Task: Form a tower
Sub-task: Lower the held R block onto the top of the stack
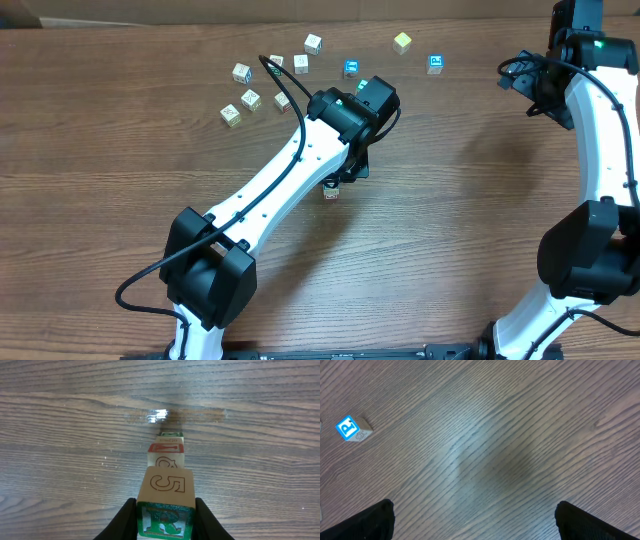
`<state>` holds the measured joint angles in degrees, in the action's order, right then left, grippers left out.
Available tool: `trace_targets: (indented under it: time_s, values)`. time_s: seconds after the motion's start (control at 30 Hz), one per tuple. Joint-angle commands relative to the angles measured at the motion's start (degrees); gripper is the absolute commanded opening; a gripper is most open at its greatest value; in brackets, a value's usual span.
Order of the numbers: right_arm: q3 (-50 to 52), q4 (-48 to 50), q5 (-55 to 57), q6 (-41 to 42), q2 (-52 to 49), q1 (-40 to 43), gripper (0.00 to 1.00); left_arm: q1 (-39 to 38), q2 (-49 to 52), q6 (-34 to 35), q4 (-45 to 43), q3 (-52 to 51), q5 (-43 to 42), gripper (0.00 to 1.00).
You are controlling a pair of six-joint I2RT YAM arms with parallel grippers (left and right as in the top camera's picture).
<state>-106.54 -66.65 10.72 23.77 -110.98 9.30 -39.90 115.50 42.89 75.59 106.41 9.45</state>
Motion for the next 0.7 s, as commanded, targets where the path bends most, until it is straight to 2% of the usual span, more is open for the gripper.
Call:
trace_targets:
  time_s: [0.0,0.67]
  values:
    - [-0.31,0.17,0.17,0.0,0.37,0.09,1.0,0.13,0.46,-1.05,0.22,-0.31,-0.04,0.19]
    - [-0.28,0.17,0.17,0.0,0.37,0.09,1.0,0.59,0.48,-0.48,-2.12,-2.89,0.11,0.2]
